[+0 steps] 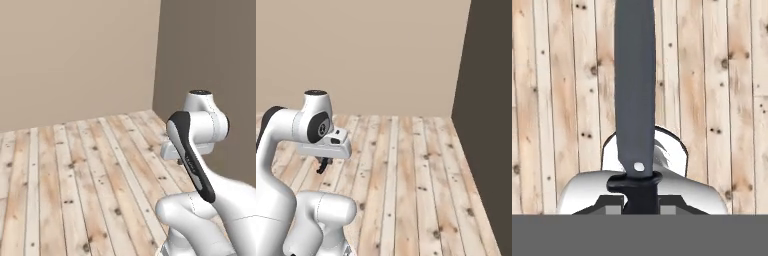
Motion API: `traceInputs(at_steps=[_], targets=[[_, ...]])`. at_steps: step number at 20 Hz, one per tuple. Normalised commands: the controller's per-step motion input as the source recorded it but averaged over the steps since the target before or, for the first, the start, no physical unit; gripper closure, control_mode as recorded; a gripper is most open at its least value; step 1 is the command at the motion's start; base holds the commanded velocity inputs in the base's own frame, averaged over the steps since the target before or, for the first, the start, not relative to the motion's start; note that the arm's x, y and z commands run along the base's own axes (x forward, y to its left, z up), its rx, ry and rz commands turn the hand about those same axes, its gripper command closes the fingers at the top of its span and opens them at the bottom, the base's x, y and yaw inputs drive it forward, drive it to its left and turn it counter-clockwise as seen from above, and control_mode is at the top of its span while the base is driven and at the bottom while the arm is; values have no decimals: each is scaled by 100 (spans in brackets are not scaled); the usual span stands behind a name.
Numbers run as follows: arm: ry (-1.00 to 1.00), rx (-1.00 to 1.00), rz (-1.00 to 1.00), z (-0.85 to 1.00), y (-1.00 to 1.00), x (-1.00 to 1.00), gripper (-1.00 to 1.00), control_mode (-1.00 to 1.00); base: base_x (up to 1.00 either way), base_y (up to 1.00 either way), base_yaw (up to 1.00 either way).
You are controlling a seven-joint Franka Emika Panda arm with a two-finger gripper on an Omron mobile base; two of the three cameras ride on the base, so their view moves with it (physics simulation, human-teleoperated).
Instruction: Retrieve the butter from the fridge and place it on a plate on the dining table. Then retrieve the butter knife by the fridge and place it near the plate.
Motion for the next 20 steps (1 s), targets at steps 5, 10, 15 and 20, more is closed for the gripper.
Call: traceInputs(at_steps=[5, 10, 15, 20], targets=[[0, 0, 0, 0, 0, 0, 100, 100, 100, 0, 58], [0, 0, 0, 0, 0, 0, 100, 100, 100, 0, 56], [0, 0, 0, 0, 0, 0, 100, 100, 100, -6, 53], [0, 0, 0, 0, 0, 0, 100, 100, 100, -33, 47]])
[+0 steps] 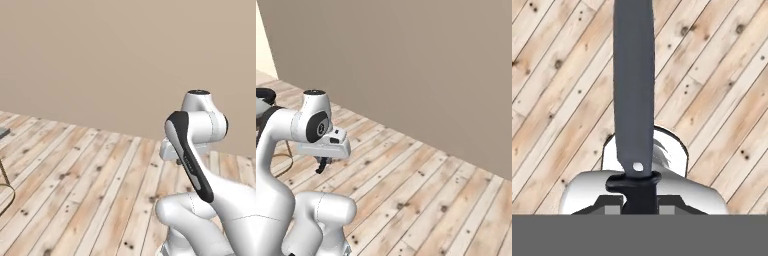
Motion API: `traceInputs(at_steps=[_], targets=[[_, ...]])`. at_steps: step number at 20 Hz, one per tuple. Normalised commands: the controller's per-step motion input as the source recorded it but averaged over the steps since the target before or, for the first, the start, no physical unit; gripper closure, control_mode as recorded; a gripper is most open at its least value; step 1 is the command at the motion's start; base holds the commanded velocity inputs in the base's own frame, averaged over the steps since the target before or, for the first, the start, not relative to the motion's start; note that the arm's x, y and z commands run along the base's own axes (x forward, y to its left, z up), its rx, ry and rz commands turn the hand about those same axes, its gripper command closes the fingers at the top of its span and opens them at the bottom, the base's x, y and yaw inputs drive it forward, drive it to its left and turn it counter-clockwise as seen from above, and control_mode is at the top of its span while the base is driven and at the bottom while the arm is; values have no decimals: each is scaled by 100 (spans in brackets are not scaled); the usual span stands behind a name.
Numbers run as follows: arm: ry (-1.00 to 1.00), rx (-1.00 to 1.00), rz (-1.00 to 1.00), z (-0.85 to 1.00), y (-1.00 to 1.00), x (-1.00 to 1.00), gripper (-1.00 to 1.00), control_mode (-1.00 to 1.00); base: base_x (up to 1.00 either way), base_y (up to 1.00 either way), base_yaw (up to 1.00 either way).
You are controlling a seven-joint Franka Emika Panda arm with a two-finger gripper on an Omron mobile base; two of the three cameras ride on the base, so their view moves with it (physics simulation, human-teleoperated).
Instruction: Retrieve the butter from the fridge and place it on a plate on the dining table. Then retrieve the butter knife by the fridge and place it near the plate.
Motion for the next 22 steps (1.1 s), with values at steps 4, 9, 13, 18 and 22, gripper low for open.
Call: traceInputs(at_steps=[4, 9, 13, 18, 22], targets=[[0, 0, 0, 0, 0, 0, 100, 100, 100, -37, 46], [0, 0, 0, 0, 0, 0, 100, 100, 100, -32, 47], [0, 0, 0, 0, 0, 0, 100, 100, 100, -21, 49], [0, 0, 0, 0, 0, 0, 100, 100, 100, -27, 45], [0, 0, 0, 0, 0, 0, 100, 100, 100, -22, 44]])
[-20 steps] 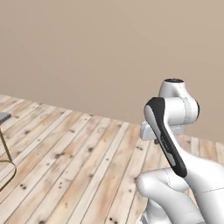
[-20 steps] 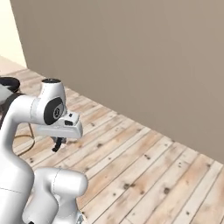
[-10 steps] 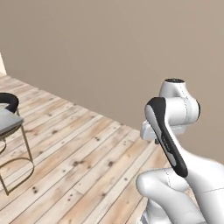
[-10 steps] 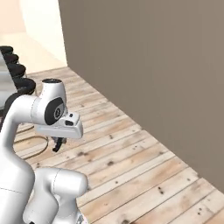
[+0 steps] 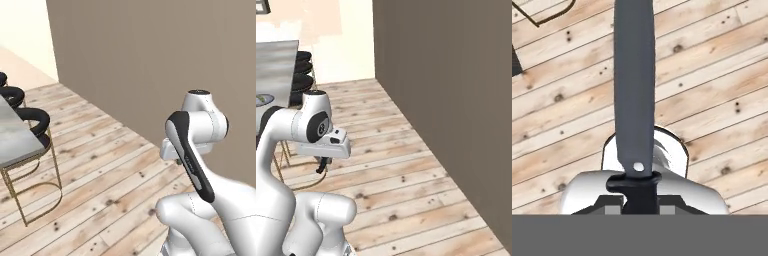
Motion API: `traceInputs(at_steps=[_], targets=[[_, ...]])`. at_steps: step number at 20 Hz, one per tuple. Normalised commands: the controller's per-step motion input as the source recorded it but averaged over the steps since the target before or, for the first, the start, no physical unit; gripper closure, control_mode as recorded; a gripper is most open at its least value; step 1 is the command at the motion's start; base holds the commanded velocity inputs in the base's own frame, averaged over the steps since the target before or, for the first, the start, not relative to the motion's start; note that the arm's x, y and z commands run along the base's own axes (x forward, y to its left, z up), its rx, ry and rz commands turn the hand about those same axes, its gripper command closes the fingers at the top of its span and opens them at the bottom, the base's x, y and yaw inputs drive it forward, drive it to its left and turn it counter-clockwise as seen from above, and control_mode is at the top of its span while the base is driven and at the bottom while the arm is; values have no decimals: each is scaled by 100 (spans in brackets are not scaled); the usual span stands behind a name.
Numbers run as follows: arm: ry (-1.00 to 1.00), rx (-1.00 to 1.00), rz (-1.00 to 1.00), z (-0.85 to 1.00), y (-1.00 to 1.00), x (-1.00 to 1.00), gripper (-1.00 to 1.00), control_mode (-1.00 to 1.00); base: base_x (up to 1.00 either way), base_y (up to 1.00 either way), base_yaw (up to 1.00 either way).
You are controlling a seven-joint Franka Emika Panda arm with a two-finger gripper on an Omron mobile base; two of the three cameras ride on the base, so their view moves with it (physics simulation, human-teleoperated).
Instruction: Retrieve the butter from the fridge and place it on a plate on the dining table. Then retrieve the butter knife by the fridge and place it near the plate.
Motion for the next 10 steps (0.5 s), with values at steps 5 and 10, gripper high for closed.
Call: traceInputs(at_steps=[5, 10], targets=[[0, 0, 0, 0, 0, 0, 100, 100, 100, -43, 42], [0, 0, 0, 0, 0, 0, 100, 100, 100, -53, 47]])
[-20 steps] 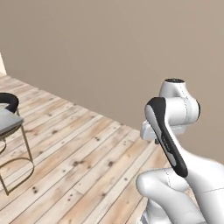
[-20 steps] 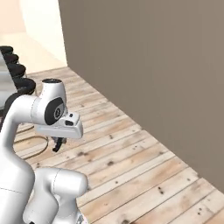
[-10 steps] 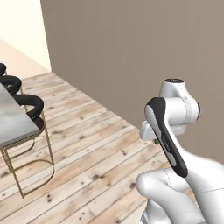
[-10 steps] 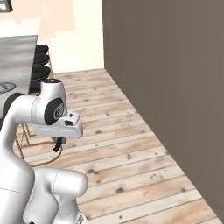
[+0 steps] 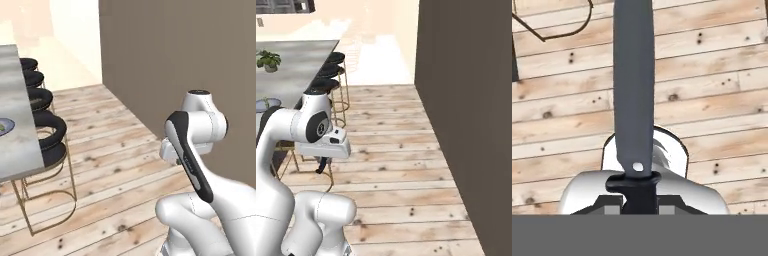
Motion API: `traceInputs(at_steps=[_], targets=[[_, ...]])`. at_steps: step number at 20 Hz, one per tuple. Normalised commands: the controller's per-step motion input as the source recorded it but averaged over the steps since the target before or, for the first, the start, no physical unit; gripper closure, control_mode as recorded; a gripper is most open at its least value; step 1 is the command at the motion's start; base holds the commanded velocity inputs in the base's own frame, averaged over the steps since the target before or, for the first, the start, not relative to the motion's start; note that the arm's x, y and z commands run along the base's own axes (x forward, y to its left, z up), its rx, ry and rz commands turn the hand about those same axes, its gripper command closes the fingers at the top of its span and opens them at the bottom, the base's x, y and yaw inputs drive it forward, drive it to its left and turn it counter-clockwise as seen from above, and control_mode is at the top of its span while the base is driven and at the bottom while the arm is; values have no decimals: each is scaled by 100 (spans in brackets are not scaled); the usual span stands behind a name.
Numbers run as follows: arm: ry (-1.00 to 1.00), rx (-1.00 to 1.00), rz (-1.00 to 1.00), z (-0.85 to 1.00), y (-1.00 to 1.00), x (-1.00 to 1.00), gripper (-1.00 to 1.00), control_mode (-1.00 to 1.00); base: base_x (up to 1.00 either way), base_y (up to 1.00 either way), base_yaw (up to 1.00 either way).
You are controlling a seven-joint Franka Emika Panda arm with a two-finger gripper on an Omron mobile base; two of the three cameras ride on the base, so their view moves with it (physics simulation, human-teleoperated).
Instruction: Retrieve the butter from the fridge and place it on a plate on the dining table. Then retrieve the butter knife by the fridge and place it near the plate.
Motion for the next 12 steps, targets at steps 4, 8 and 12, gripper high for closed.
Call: traceInputs(at_steps=[4, 8, 12], targets=[[0, 0, 0, 0, 0, 0, 100, 100, 100, -57, 51], [0, 0, 0, 0, 0, 0, 100, 100, 100, -53, 54], [0, 0, 0, 0, 0, 0, 100, 100, 100, -47, 63]])
